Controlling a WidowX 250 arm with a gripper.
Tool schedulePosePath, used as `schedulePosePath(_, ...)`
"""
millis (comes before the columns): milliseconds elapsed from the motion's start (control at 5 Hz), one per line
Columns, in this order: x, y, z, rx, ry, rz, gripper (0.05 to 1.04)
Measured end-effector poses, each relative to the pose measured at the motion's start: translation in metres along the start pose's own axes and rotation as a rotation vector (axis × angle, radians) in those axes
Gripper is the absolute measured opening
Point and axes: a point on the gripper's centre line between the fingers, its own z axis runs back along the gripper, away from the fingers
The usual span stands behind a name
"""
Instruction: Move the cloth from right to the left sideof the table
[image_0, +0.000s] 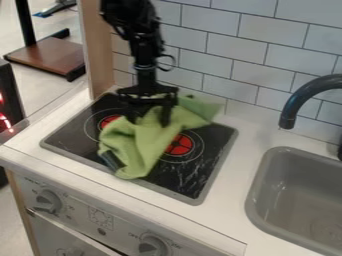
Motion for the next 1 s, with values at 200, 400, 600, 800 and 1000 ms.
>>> schedulePosePath(200,0.007,0.017,0.001,0.005,-0.003,0.055,0.999)
schedulePosePath(400,0.012,0.032,0.002,0.009,-0.004,0.106,0.999)
schedulePosePath(600,0.017,0.039,0.002,0.007,-0.003,0.136,0.999)
schedulePosePath(800,0.016,0.037,0.003,-0.005,0.004,0.136,0.999)
schedulePosePath(1000,0.017,0.036,0.003,-0.016,0.001,0.142,0.999)
